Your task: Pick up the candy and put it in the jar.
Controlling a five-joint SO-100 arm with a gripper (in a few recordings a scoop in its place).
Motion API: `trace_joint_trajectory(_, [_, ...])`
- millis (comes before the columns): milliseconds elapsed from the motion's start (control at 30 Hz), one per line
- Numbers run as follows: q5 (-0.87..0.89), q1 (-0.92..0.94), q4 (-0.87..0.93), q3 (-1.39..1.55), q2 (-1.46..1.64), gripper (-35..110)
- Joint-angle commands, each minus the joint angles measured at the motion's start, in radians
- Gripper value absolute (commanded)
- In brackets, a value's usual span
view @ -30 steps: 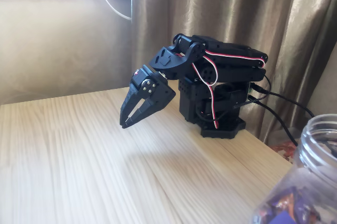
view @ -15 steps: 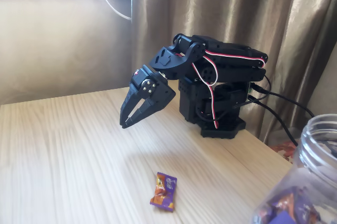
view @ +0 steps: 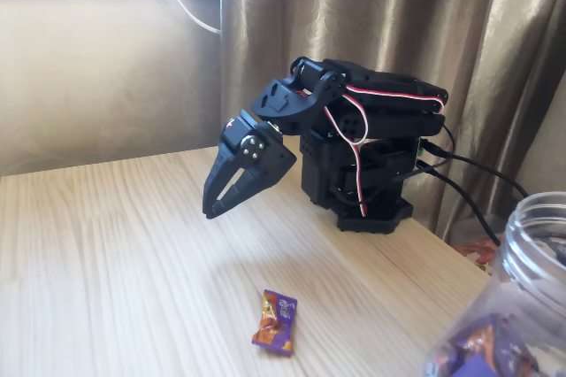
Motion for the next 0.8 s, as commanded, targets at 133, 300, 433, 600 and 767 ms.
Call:
trace_joint_trajectory(133, [0.247, -0.063, 0.026, -0.095, 0.034, 0])
trace_joint_trajectory(300, [0.413, -0.100, 0.005, -0.362, -0.324, 1])
trace_joint_trajectory(433, [0.482, -0.124, 0.129, -0.713, -0.767, 1])
trace_joint_trajectory(600, [0.612, -0.229, 0.321, -1.006, -1.031, 4])
trace_joint_trajectory(767, [0.758, -0.365, 0.437, -1.058, -1.158, 15])
